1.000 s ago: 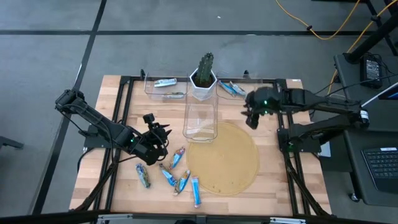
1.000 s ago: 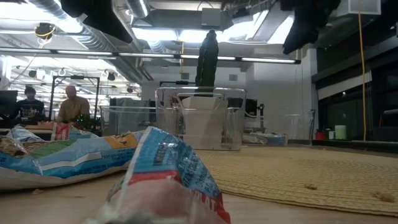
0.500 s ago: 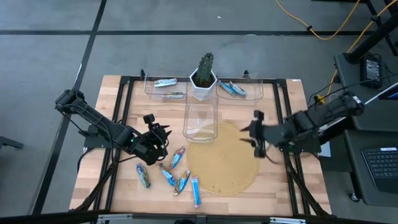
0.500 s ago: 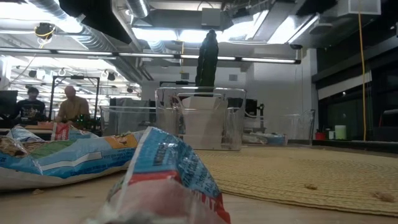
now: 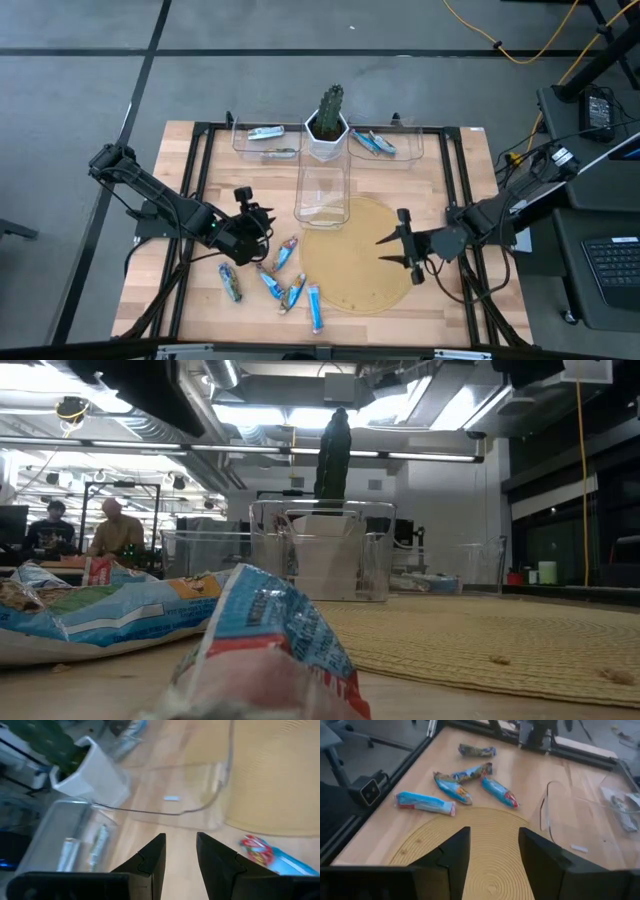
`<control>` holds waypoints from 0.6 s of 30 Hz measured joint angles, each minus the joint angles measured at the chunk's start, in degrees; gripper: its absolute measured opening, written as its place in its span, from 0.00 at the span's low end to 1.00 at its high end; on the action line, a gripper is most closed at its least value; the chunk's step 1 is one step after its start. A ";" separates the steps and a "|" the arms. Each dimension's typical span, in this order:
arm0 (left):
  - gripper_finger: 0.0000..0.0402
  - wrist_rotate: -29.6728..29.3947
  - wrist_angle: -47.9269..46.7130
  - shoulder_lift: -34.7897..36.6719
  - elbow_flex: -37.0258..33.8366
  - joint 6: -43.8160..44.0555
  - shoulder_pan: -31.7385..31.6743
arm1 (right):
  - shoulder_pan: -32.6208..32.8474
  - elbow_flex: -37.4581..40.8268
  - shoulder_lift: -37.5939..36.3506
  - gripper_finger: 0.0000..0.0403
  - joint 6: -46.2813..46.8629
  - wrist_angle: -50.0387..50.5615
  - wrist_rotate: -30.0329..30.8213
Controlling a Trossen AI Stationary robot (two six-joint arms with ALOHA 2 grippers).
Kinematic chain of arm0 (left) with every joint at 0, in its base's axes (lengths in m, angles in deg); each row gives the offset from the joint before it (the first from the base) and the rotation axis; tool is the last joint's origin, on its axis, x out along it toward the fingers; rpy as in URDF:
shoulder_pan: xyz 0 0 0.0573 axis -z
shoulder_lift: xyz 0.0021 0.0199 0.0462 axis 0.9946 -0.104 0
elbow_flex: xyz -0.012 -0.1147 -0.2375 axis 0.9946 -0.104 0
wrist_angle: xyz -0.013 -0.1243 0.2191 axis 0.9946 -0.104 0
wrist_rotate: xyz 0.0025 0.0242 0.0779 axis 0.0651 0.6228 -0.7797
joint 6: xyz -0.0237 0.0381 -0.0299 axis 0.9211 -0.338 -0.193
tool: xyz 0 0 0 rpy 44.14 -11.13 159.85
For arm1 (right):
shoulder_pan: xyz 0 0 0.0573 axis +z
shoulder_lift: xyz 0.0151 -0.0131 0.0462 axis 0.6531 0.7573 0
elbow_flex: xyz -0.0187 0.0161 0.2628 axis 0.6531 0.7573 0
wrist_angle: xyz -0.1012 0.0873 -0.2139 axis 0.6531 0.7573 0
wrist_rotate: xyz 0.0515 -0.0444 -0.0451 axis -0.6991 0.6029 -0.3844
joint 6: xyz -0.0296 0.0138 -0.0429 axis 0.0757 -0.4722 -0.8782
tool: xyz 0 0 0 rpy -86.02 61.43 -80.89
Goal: Pick and place Granola Bars by type
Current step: Put the red green granola bar into the right transparent bin
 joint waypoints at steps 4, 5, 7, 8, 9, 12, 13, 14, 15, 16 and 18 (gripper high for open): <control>0.25 4.22 0.02 0.00 0.00 0.37 0.00 | 0.00 0.19 0.00 0.42 -0.83 -1.08 1.08; 0.25 5.02 0.01 0.00 0.00 0.62 0.00 | 0.00 0.19 0.00 0.42 -1.49 -1.49 1.10; 0.25 6.00 0.00 0.00 0.00 1.18 0.00 | 0.00 0.19 0.00 0.42 -2.86 -2.59 1.09; 0.25 6.19 0.00 0.00 0.00 1.46 0.00 | 0.00 0.19 0.00 0.42 -2.95 -2.80 1.07; 0.25 6.40 0.00 0.00 0.00 1.85 0.00 | 0.00 0.19 0.00 0.42 -2.91 -2.84 1.06; 0.25 6.46 0.00 -0.39 0.00 2.79 0.00 | 0.00 0.19 0.00 0.42 -2.60 -3.25 1.08; 0.25 6.46 0.02 -0.77 0.00 3.02 0.00 | 0.00 0.19 0.00 0.42 -2.56 -3.22 1.08; 0.25 6.45 0.02 -1.33 0.00 3.52 0.00 | 0.00 0.19 0.00 0.42 -2.57 -3.21 1.08; 0.25 6.43 0.02 -2.18 0.00 4.13 0.00 | 0.00 0.19 0.00 0.42 -2.59 -3.21 1.09; 0.25 6.47 0.02 -3.18 0.02 4.73 0.00 | 0.00 0.19 0.00 0.42 -2.68 -3.27 1.10; 0.25 6.49 0.03 -5.52 0.02 5.54 0.00 | 0.00 0.19 0.00 0.42 -2.82 -3.76 1.09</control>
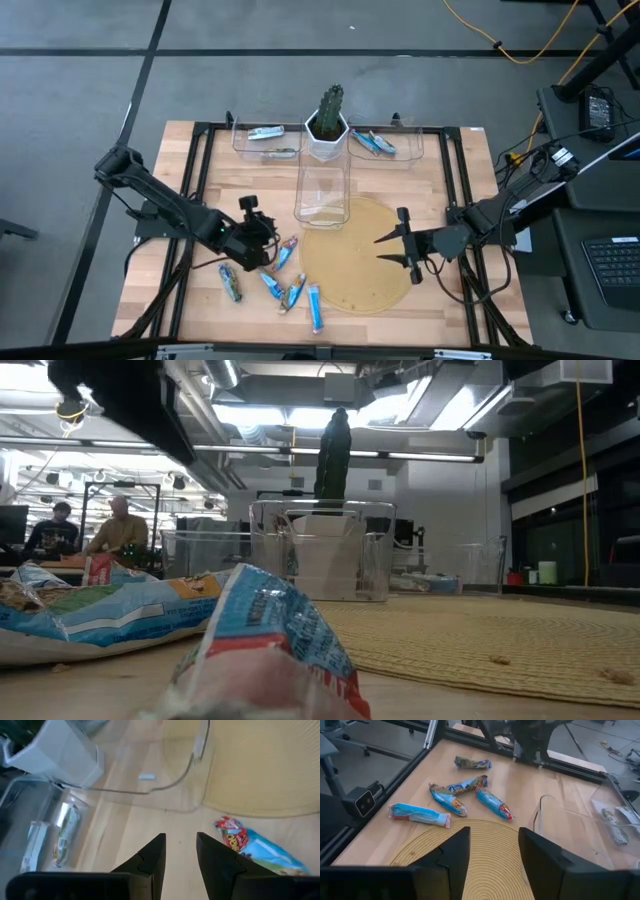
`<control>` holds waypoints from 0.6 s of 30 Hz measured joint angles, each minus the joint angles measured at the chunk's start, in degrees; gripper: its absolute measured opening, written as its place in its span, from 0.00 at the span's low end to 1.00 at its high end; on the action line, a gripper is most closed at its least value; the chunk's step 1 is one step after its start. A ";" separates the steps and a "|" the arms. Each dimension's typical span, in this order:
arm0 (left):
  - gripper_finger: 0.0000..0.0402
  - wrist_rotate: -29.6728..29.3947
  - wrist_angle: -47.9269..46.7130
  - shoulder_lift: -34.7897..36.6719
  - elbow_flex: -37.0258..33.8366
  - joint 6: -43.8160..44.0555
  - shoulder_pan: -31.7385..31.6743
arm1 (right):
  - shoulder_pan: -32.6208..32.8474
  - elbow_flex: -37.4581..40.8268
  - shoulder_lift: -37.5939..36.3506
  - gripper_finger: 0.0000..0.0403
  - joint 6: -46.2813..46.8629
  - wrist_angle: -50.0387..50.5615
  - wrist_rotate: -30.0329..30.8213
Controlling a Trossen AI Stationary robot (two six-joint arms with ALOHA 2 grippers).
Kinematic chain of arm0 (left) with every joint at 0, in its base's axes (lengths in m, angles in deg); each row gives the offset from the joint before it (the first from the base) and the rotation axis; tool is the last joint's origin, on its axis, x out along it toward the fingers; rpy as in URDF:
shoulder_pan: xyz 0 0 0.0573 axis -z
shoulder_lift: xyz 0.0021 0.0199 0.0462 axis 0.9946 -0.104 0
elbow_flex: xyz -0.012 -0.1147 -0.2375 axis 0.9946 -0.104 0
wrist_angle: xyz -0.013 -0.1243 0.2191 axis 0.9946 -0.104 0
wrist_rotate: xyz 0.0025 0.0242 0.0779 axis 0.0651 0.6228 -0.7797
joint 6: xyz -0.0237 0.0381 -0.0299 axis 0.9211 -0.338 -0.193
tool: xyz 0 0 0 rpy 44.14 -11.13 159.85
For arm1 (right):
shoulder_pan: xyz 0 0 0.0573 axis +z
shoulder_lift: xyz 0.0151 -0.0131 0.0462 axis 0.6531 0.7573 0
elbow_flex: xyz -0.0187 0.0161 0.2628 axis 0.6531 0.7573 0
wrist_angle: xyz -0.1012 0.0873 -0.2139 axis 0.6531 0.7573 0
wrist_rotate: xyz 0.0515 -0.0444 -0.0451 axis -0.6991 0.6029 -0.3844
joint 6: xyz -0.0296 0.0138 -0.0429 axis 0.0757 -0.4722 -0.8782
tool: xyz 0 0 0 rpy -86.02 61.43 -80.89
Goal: Pick and place Granola Bars by type
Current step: Put the red green granola bar into the right transparent bin
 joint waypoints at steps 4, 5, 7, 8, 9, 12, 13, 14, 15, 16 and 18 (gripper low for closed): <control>0.25 3.27 0.11 -5.63 0.00 0.38 0.02 | -0.02 0.00 0.00 0.42 0.00 -1.38 0.01; 0.25 4.38 0.28 -7.00 0.00 0.38 0.02 | -0.02 -0.02 0.00 0.42 -0.02 -1.69 0.01; 0.25 6.09 0.34 -9.64 0.00 0.39 0.02 | -0.02 -0.02 0.00 0.42 -0.19 -2.12 0.01; 0.25 6.79 0.44 -10.88 0.00 0.41 0.02 | -0.02 -0.02 0.00 0.42 -0.32 -2.41 0.01; 0.25 7.60 0.41 -11.95 0.00 0.41 0.02 | -0.02 -0.02 0.00 0.42 -0.68 -2.64 0.02; 0.25 9.34 0.38 -14.31 -0.01 0.41 0.00 | -0.04 -0.02 0.00 0.42 -1.43 -2.88 0.02; 0.26 9.65 0.42 -14.72 -0.02 0.42 0.00 | -0.03 -0.02 0.00 0.42 -1.46 -2.86 0.04; 0.26 9.90 0.42 -14.88 0.00 0.41 0.00 | -0.04 -0.02 0.00 0.42 -1.49 -2.86 0.04; 0.27 10.10 0.41 -14.89 -0.02 0.42 0.00 | -0.02 -0.02 0.00 0.42 -1.49 -2.86 0.04; 0.28 10.15 0.45 -14.85 -0.02 0.42 0.00 | -0.03 -0.02 0.00 0.42 -1.51 -2.86 0.06; 0.30 10.36 0.38 -14.25 -0.02 0.40 0.00 | -0.04 -0.02 0.00 0.42 -1.51 -2.86 0.06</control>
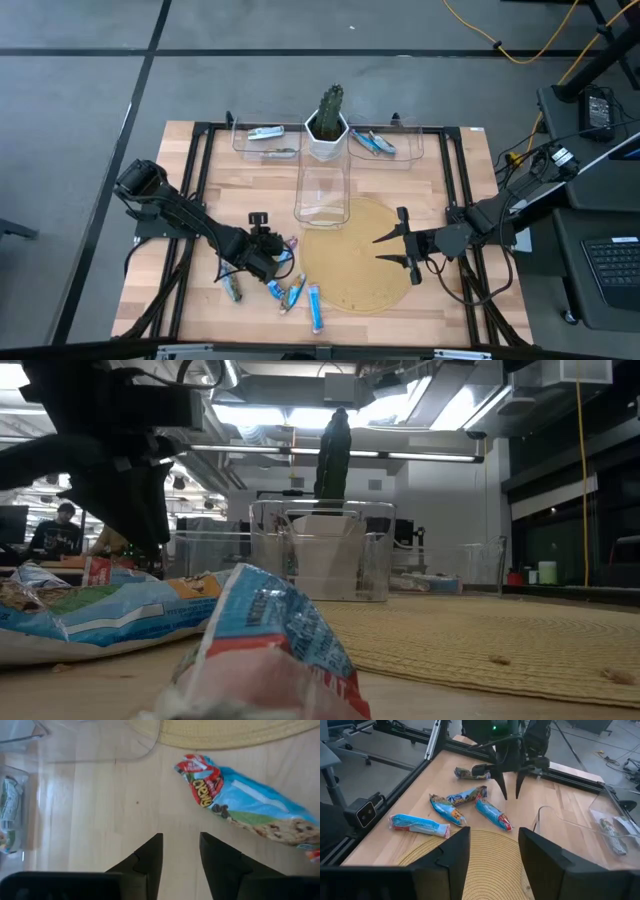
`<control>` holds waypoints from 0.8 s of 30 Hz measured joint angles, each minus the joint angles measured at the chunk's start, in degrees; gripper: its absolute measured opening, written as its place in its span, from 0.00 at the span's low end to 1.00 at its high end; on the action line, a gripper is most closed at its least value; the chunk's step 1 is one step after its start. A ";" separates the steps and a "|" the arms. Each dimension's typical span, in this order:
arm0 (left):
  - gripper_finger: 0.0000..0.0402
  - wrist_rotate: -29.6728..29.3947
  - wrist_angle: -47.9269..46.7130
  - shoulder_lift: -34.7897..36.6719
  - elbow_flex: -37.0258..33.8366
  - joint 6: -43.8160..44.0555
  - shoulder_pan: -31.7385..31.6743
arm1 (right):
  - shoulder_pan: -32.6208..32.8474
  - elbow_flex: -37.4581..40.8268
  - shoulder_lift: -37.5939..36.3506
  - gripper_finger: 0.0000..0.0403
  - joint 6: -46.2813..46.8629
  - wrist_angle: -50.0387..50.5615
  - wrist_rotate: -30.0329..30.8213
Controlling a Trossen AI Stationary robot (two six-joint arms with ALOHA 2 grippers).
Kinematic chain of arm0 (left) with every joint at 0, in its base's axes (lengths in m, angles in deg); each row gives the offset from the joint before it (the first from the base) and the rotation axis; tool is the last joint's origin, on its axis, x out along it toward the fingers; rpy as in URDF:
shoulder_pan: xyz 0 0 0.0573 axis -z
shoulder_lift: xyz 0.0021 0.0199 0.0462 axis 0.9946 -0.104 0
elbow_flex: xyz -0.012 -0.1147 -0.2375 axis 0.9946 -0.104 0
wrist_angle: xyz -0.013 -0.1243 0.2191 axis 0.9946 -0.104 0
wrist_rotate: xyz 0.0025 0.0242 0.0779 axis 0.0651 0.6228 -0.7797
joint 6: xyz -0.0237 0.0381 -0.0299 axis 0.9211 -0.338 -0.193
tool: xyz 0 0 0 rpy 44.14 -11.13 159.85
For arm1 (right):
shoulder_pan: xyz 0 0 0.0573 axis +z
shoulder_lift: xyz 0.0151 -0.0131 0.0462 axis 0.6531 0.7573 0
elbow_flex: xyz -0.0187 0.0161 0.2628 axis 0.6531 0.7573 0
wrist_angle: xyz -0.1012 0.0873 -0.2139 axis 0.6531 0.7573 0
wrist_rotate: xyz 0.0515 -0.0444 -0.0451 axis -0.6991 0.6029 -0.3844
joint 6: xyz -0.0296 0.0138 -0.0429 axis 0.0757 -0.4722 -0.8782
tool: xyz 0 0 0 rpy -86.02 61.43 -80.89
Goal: Pick and place Granola Bars by type
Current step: Put the red green granola bar into the right transparent bin
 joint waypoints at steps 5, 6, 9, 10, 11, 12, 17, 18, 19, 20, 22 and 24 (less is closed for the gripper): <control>0.40 6.32 0.01 1.95 0.02 0.00 -0.85 | 0.01 0.00 0.00 0.42 0.00 0.04 1.25; 0.42 8.99 0.01 2.15 0.02 -0.04 -1.23 | 0.01 0.00 0.00 0.42 -0.01 0.04 1.53; 0.48 17.05 -0.01 2.29 0.02 -1.08 -2.67 | 0.00 0.00 0.00 0.42 -0.20 0.04 1.94; 0.50 19.09 -0.02 2.29 0.02 -1.41 -3.05 | 0.00 0.00 0.00 0.42 -0.20 0.04 1.94; 0.52 20.56 0.02 2.29 0.02 -1.79 -3.44 | 0.00 0.00 0.00 0.42 -0.20 0.04 1.96; 0.54 21.58 0.01 2.30 0.02 -2.24 -3.83 | 0.00 0.00 0.00 0.42 -0.20 0.04 1.96; 0.59 22.62 0.01 2.29 0.02 -4.08 -5.35 | 0.00 0.00 0.00 0.42 -0.20 0.05 2.01; 0.60 22.61 0.01 2.29 0.02 -4.12 -5.62 | 0.00 0.00 0.00 0.42 -0.20 0.05 2.03; 0.60 22.54 0.00 2.29 0.02 -4.13 -5.87 | 0.00 -0.02 0.00 0.42 -0.20 0.04 2.03; 0.60 22.35 0.02 2.29 0.02 -4.17 -6.08 | 0.00 -0.02 0.00 0.42 -0.21 0.07 2.04; 0.61 22.03 0.07 2.29 0.02 -4.82 -6.33 | 0.00 -0.02 0.00 0.42 -0.22 0.07 2.05; 0.61 22.00 0.60 2.29 0.02 -5.46 -6.49 | 0.00 -0.02 0.00 0.42 -0.41 0.07 2.05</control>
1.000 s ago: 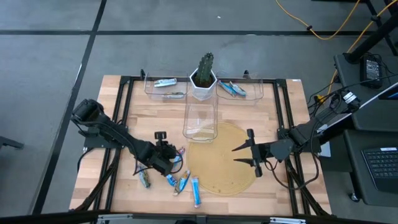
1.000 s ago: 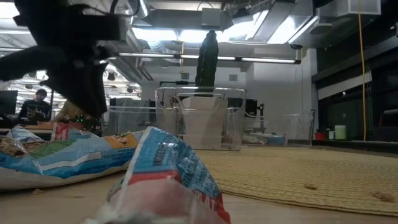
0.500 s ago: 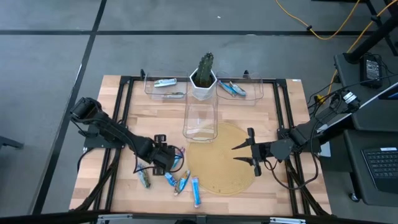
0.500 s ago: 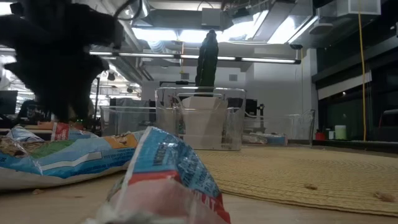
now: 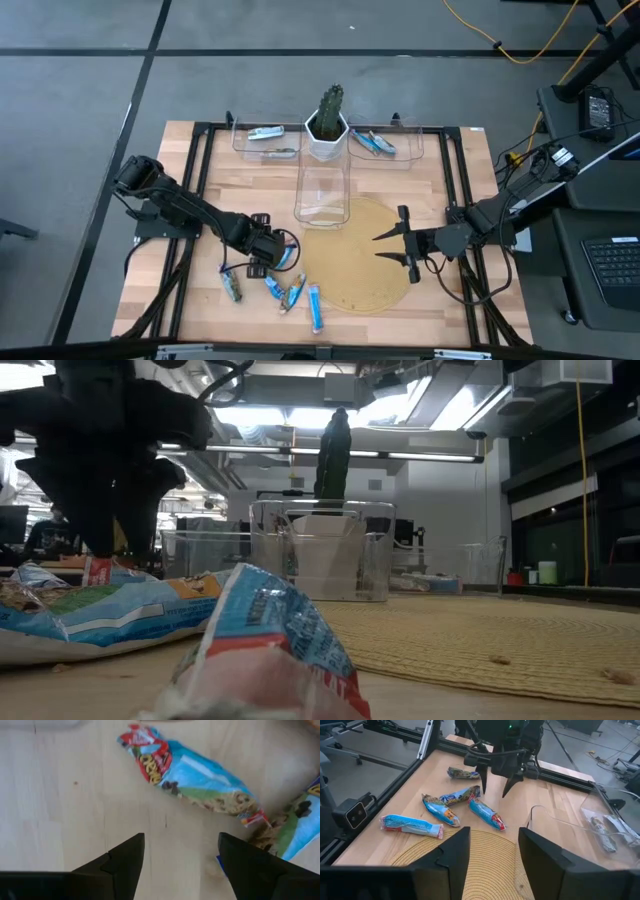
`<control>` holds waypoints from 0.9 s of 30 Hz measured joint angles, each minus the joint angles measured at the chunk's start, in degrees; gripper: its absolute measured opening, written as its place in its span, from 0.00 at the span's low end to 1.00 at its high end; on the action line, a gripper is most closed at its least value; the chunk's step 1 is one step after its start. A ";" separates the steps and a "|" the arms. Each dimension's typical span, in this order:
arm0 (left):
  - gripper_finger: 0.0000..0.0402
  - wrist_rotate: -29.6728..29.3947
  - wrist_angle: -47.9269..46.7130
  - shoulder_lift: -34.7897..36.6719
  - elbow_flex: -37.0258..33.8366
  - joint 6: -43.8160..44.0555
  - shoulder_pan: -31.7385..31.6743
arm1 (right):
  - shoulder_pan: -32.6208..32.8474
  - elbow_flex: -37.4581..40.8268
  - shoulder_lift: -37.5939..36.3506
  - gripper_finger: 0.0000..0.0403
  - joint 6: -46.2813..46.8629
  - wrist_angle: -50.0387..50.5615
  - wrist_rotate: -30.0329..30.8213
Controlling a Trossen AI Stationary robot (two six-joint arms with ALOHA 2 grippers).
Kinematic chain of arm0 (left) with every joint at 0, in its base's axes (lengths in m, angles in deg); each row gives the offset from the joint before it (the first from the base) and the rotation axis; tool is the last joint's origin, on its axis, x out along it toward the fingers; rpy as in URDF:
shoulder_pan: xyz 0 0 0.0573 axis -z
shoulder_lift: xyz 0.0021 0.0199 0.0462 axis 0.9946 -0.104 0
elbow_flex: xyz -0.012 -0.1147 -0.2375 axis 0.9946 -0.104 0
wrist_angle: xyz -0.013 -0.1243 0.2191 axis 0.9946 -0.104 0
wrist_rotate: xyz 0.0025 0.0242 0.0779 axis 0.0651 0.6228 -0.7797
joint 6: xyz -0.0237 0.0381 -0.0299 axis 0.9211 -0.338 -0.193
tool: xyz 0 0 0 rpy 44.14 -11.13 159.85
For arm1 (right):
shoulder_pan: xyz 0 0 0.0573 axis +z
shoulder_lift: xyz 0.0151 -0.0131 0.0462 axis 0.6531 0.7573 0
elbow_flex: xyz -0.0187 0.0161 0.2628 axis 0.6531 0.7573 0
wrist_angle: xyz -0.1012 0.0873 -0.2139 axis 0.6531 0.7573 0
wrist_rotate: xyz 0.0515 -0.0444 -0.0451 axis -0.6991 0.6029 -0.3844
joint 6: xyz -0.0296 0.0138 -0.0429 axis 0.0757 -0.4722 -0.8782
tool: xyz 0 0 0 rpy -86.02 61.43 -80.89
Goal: Pick and place Granola Bars by type
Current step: Put the red green granola bar into the right transparent bin
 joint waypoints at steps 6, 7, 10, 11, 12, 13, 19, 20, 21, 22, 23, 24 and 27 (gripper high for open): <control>0.61 1.86 4.74 0.00 0.00 -1.74 0.00 | 0.00 0.00 0.60 0.42 -1.12 0.00 0.33; 0.61 2.24 5.46 0.00 0.00 -1.99 0.00 | -0.02 -0.02 0.82 0.42 -1.11 0.00 0.33; 0.61 2.68 5.96 0.00 0.00 -2.12 0.00 | -0.04 -0.02 1.66 0.42 -1.34 -0.01 0.44; 0.61 2.62 5.96 0.00 0.00 -2.12 0.00 | -0.04 -0.02 1.94 0.42 -1.66 -0.09 0.44; 0.61 2.51 6.01 0.00 0.00 -2.12 0.00 | -0.04 -0.02 2.20 0.42 -2.27 -0.27 0.46; 0.61 2.33 6.18 0.00 0.00 -2.12 0.00 | -0.04 -0.02 2.48 0.42 -2.61 -0.53 0.46; 0.61 2.14 9.77 -0.05 0.00 -2.12 0.11 | -0.04 -0.02 3.28 0.42 -4.58 -2.36 0.44; 0.61 2.12 10.31 -0.35 0.04 -2.12 0.11 | -0.04 -0.02 3.28 0.42 -4.59 -2.66 0.46; 0.61 2.10 10.61 -0.71 0.04 -2.12 0.11 | -0.04 -0.02 3.28 0.42 -4.57 -2.89 0.44; 0.61 1.95 10.44 -1.13 0.04 -2.12 0.11 | -0.04 -0.02 3.28 0.42 -4.59 -3.03 0.44; 0.61 1.90 10.46 -1.72 0.04 -2.10 0.11 | -0.04 -0.02 3.28 0.42 -4.59 -3.08 0.44; 0.61 1.81 10.52 -2.34 0.04 -2.10 0.11 | -0.04 -0.02 3.28 0.42 -4.54 -3.07 0.44; 0.61 1.48 10.33 -4.05 0.04 -2.10 0.11 | -0.04 -0.02 3.28 0.42 -4.28 -3.06 0.44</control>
